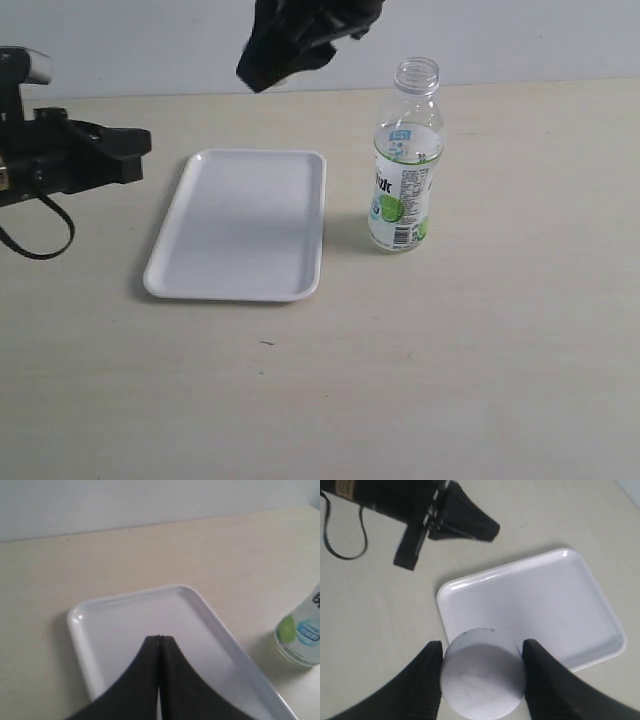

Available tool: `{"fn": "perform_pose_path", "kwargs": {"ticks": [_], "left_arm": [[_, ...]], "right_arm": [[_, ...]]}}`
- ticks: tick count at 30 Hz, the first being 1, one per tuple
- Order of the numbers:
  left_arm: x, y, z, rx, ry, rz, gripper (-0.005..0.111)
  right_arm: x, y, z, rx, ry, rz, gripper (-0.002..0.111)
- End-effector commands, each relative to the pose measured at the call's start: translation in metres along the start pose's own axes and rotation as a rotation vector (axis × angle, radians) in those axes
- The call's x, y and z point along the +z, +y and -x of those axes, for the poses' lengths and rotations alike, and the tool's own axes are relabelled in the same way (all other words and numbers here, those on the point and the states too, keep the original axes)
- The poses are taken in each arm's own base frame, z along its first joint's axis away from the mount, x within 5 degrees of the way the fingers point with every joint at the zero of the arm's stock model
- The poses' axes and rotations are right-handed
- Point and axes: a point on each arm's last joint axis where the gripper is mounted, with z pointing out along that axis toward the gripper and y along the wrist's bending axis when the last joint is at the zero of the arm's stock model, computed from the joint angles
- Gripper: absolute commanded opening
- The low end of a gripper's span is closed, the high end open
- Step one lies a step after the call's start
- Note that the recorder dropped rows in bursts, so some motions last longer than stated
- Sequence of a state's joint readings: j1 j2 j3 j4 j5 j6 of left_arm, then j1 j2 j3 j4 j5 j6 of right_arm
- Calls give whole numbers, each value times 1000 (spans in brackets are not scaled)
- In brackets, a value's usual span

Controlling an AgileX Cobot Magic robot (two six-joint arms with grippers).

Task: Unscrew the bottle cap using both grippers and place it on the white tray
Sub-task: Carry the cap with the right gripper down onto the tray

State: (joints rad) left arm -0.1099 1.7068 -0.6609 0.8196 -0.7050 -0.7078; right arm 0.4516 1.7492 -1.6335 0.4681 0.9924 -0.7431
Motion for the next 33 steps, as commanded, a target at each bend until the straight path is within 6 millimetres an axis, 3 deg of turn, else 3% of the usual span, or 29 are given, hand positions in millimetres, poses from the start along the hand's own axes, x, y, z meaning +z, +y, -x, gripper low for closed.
{"fn": "perform_pose_path", "kwargs": {"ticks": [1,10,21,33], "left_arm": [[-24,12,3,-78,-59,85,0],[-30,20,3,-95,-65,122,0],[-30,20,3,-89,-70,118,0],[-30,19,3,-85,-72,116,0]], "right_arm": [[36,3,0,26,72,-70,0],[105,3,-7,49,95,-108,0],[182,-14,-40,135,142,-131,0],[231,-20,-72,178,194,-130,0]]}}
